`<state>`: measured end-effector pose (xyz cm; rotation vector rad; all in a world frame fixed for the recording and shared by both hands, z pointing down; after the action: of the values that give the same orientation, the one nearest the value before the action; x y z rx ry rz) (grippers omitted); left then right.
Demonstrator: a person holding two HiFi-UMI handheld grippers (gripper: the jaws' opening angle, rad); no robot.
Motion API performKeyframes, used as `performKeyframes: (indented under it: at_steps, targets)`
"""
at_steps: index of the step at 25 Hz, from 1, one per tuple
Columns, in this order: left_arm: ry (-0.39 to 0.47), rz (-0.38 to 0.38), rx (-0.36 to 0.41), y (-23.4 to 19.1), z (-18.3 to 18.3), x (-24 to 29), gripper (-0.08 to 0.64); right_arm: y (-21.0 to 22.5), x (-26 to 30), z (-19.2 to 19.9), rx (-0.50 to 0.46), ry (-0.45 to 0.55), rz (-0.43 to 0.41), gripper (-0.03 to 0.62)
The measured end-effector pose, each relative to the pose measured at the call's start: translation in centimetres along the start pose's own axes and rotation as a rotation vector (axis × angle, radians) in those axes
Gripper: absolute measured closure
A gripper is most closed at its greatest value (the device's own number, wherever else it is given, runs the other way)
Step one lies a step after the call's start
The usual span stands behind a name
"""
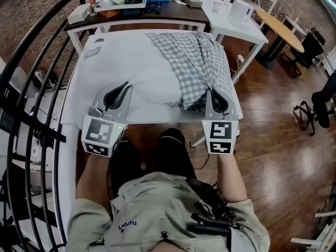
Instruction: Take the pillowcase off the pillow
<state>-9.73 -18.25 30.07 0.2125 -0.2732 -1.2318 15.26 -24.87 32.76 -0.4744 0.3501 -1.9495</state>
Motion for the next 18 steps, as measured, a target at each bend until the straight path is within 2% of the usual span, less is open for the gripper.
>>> performKeyframes:
  at_steps: [3, 6, 9, 11, 14, 16, 18]
  targets:
    - [0.046, 0.017, -0.023, -1.3, -0.6, -0.7, 0.541, 2.5, -0.6, 0.1, -0.038, -0.012, 0.061, 0.581]
    - [0.033, 0.037, -0.058, -1.4, 0.9, -1.3, 0.543, 3.0, -0.6, 2.4, -0.070, -0.071, 0.090, 0.581]
    - [-0.021, 0.069, -0.128, -0.3, 4.1, -1.2, 0.543, 1.8, 0.2, 6.4, -0.051, -0.159, 0.066, 0.581]
    - [-0.040, 0.076, -0.148, 0.3, 5.3, -1.0, 0.543, 1.1, 0.2, 7.4, -0.028, -0.179, 0.047, 0.581]
    - [-0.032, 0.091, -0.083, 1.3, 4.7, -0.8, 0.521, 1.4, -0.4, 6.2, 0.015, -0.151, 0.009, 0.576]
    - [0.010, 0.099, -0.026, 2.3, 2.3, -1.6, 0.446, 1.9, -1.7, 4.7, 0.056, -0.102, -0.032, 0.523]
    - [0.093, 0.050, -0.019, 2.6, -1.2, -3.2, 0.376, 2.7, -3.3, 2.5, 0.091, -0.024, -0.067, 0.453]
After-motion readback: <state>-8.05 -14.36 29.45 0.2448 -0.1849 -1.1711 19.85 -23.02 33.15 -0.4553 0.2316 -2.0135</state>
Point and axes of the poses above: the fingertips, and each gripper's own axes: x forward along the fingers, y to its right, z out of its underside, the point moved 3 cm from there along -x, backward along the fingers, and after that the axes turned 3 degrees about -y, right-handed, at the moved point
